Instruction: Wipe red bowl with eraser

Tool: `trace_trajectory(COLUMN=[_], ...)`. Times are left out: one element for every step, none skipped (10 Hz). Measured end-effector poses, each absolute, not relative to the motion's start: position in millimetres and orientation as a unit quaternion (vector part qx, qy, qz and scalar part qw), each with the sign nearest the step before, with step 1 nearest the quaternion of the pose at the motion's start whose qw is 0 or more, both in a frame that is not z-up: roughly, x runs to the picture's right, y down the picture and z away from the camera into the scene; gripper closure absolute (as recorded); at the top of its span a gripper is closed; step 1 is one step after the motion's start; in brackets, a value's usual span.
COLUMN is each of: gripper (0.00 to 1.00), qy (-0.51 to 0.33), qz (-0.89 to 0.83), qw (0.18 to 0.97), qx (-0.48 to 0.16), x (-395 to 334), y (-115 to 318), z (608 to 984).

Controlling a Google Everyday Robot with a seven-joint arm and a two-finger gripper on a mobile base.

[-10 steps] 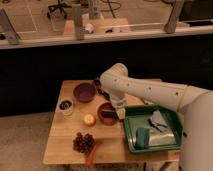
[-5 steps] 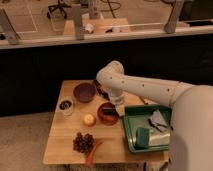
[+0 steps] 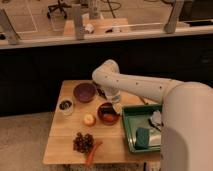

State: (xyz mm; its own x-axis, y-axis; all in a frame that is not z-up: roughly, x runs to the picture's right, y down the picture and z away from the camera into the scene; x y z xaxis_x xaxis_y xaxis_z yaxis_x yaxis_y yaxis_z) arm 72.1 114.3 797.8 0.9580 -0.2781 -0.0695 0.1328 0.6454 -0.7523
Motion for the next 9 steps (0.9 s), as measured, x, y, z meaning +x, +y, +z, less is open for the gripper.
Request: trace_trajectory(gripper=[1.00,1.00,1.00,1.00,1.00,1.00,1.00,1.00,1.00], qy=[0.086,0.082,0.080,0.076,0.074,0.072,0.073,0.075,0.078], qz=[-0.118,-0.125,-0.130,-0.136,-0.140,-0.145,-0.150,-0.154,-0.158], qw=[0.903,0.902,0.902,0.902,0.902,0.901,0.901,0.900,0.899], qx=[-0.405,-0.404,-0.403,-0.403,-0.402,-0.401,-0.400,-0.400,-0.401], x=[67.1,61.8,59.3,57.4,56.2,55.9,57.2,58.7,61.9], y=[115.5,118.3,121.3,125.7,128.5,131.4,133.7,135.6,138.2], z=[797.2,794.4,791.1,785.7,782.1,777.9,773.9,770.8,768.4])
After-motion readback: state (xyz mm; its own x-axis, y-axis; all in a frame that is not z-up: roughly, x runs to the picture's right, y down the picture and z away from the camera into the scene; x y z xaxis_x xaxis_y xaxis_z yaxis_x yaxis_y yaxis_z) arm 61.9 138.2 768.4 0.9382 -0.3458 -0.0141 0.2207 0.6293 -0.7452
